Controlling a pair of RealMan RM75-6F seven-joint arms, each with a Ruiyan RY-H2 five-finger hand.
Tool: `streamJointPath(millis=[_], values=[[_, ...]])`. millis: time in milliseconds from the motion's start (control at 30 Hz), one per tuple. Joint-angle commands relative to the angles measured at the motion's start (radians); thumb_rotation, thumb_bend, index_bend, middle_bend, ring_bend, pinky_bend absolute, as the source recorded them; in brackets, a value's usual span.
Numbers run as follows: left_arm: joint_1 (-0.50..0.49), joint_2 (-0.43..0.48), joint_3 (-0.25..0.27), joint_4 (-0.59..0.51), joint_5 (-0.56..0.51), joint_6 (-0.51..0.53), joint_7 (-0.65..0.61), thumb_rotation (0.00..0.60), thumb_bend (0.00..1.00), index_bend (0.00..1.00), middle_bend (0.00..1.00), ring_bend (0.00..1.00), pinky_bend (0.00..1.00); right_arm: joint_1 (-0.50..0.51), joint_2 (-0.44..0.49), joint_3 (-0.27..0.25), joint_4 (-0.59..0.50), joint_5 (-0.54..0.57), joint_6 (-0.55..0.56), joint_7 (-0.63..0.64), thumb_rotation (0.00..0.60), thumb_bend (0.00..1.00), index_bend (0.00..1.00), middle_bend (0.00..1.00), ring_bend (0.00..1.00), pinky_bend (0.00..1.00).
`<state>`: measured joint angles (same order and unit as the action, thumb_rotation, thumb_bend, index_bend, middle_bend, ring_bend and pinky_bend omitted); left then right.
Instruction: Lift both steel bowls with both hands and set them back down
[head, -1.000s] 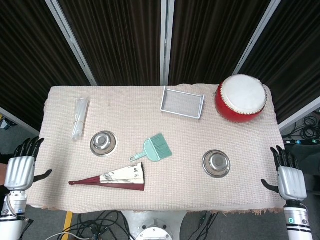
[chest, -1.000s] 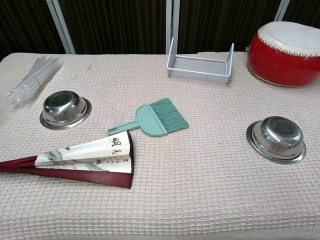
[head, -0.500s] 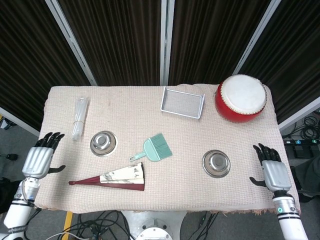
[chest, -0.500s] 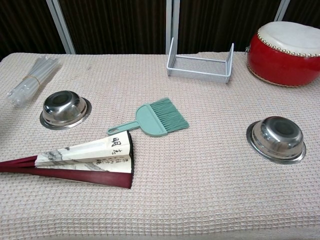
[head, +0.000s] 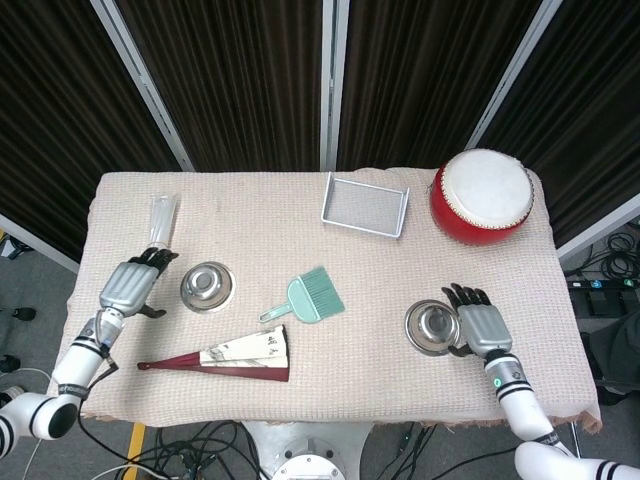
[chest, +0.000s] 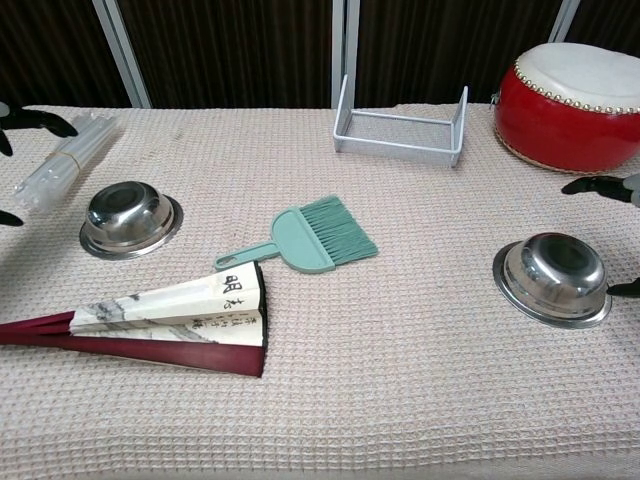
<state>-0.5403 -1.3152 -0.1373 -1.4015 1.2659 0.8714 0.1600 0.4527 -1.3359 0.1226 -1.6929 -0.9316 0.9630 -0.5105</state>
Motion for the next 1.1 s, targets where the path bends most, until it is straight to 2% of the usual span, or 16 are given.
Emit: streamJointPath(millis=[33,200,433,700,1100], values=[[-0.016,-0.011,0.007,-0.008,0.01,-0.01,0.006,0.6,0.0,0.13,0.1,0.08,0.3,0.034,-0.027,-0.007,0.018,0.047,-0.027,-0.03,0.6,0.07,0.0,0.0,0.0,0.0],[-0.046,-0.033,0.017,-0.017,0.015,-0.029,0.029,0.6,0.0,0.14,0.12,0.1,0.31,0.069,-0.045,-0.011,0.036,0.106,-0.049,-0.044,0.6,0.07,0.0,0.0,0.0,0.0],[-0.087,-0.076,0.024,0.03,-0.009,-0.06,0.076,0.6,0.0,0.14,0.12,0.1,0.32,0.105,-0.06,-0.026,0.056,0.154,-0.073,-0.04,0.6,0.07,0.0,0.0,0.0,0.0],[-0.127,-0.096,0.027,0.062,-0.074,-0.119,0.104,0.6,0.0,0.14,0.12,0.1,0.32,0.129,-0.054,-0.04,0.064,0.166,-0.092,-0.011,0.6,0.08,0.0,0.0,0.0,0.0],[-0.184,-0.132,0.031,0.119,-0.076,-0.148,0.117,0.6,0.0,0.15,0.13,0.11,0.3,0.147,-0.05,-0.062,0.083,0.155,-0.112,0.045,0.6,0.09,0.0,0.0,0.0,0.0]])
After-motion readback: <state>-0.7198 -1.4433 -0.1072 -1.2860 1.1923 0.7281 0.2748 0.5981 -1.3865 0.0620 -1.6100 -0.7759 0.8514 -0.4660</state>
